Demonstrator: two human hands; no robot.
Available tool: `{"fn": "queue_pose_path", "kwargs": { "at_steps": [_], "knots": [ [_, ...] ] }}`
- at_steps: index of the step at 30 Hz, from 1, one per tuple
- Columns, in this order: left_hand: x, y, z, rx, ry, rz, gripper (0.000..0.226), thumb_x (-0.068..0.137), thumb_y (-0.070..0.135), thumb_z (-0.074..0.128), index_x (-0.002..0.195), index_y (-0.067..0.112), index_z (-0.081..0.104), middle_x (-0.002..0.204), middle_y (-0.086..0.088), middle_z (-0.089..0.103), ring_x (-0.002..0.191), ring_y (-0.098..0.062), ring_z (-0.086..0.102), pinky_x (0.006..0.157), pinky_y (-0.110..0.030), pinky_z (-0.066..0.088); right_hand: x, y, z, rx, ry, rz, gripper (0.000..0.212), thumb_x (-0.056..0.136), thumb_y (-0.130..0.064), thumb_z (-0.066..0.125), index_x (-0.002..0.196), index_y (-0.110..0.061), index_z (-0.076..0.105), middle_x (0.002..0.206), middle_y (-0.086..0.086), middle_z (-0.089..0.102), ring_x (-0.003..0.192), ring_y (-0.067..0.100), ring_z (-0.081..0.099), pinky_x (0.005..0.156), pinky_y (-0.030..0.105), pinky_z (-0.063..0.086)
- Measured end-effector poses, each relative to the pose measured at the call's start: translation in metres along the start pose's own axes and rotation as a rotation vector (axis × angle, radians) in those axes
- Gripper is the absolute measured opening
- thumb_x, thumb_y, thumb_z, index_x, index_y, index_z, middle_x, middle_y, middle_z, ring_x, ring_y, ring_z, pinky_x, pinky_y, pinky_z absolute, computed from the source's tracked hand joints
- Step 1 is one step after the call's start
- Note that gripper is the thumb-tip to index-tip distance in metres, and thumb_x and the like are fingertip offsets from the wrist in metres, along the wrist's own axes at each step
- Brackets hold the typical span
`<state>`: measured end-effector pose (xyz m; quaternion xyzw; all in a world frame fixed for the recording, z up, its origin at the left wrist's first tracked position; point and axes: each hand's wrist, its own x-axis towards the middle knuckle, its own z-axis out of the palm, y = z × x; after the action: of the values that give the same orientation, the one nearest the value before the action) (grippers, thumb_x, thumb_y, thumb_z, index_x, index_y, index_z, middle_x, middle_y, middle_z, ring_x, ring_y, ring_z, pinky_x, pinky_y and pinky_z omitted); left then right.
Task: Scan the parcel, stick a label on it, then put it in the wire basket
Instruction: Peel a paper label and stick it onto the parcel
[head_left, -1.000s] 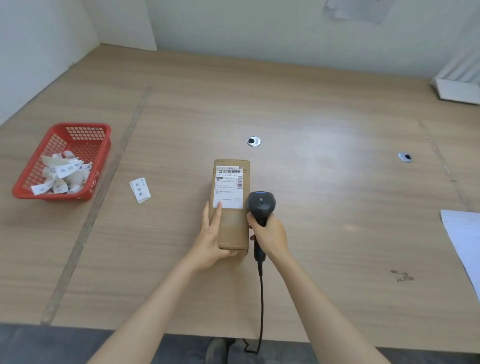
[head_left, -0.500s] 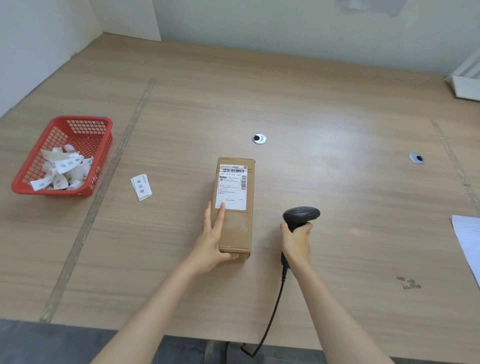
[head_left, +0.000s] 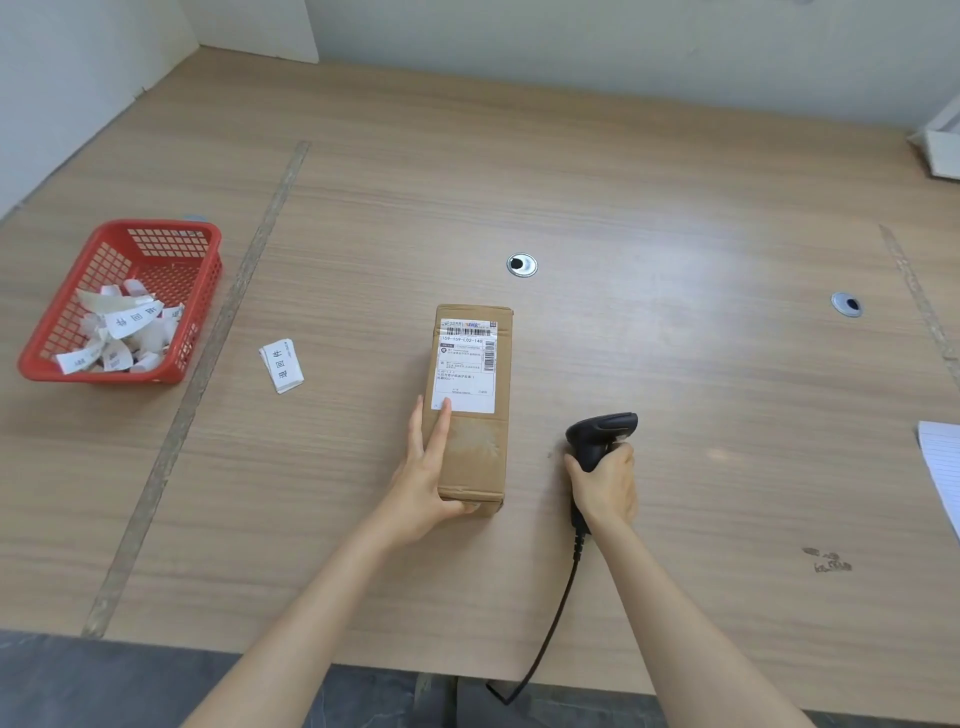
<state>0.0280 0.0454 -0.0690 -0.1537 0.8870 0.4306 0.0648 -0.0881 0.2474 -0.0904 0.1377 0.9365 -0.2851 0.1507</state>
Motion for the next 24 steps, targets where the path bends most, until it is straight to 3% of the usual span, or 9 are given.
{"fn": "queue_pose_path", "kwargs": {
  "at_steps": [8,14,20,24],
  "knots": [
    [0.000,0.000,0.001,-0.005,0.006,0.003,0.132,0.063,0.030,0.086,0.145,0.048,-0.016,0.152,0.014,-0.035,0.147,-0.017,0.018,0.112,-0.045,0.035,0.000,0.006,0.001,0.040,0.019,-0.012,0.065,0.083,-0.041,0.069,0.128,-0.005,0.039,0.134,0.010,0.050,0.117,0.036,0.055,0.083,0.044,0.047],
    [-0.001,0.002,0.000,-0.012,0.014,0.008,0.131,0.063,0.028,0.086,0.147,0.044,-0.014,0.153,0.013,-0.034,0.146,-0.015,0.019,0.111,-0.038,0.036,-0.003,0.007,-0.001,0.149,0.044,-0.009,0.069,0.082,-0.040,0.070,0.132,-0.008,0.035,0.139,0.008,0.043,0.116,0.035,0.055,0.081,0.043,0.047],
    [-0.002,0.004,-0.002,-0.014,0.020,-0.004,0.131,0.063,0.026,0.085,0.146,0.046,-0.014,0.153,0.014,-0.033,0.146,-0.015,0.020,0.108,-0.039,0.040,-0.022,0.004,-0.004,0.230,0.296,-0.129,0.044,0.084,-0.023,0.067,0.119,-0.010,0.043,0.121,0.009,0.048,0.111,0.031,0.050,0.073,0.039,0.046],
    [-0.003,0.007,-0.004,-0.013,-0.005,-0.019,0.134,0.062,0.025,0.086,0.144,0.050,-0.017,0.150,0.017,-0.037,0.147,-0.014,0.016,0.107,-0.038,0.041,-0.029,-0.014,-0.007,0.310,0.288,-0.301,0.034,0.088,-0.013,0.059,0.119,-0.014,0.045,0.111,0.001,0.050,0.106,0.020,0.050,0.072,0.032,0.042]
  ]
}}
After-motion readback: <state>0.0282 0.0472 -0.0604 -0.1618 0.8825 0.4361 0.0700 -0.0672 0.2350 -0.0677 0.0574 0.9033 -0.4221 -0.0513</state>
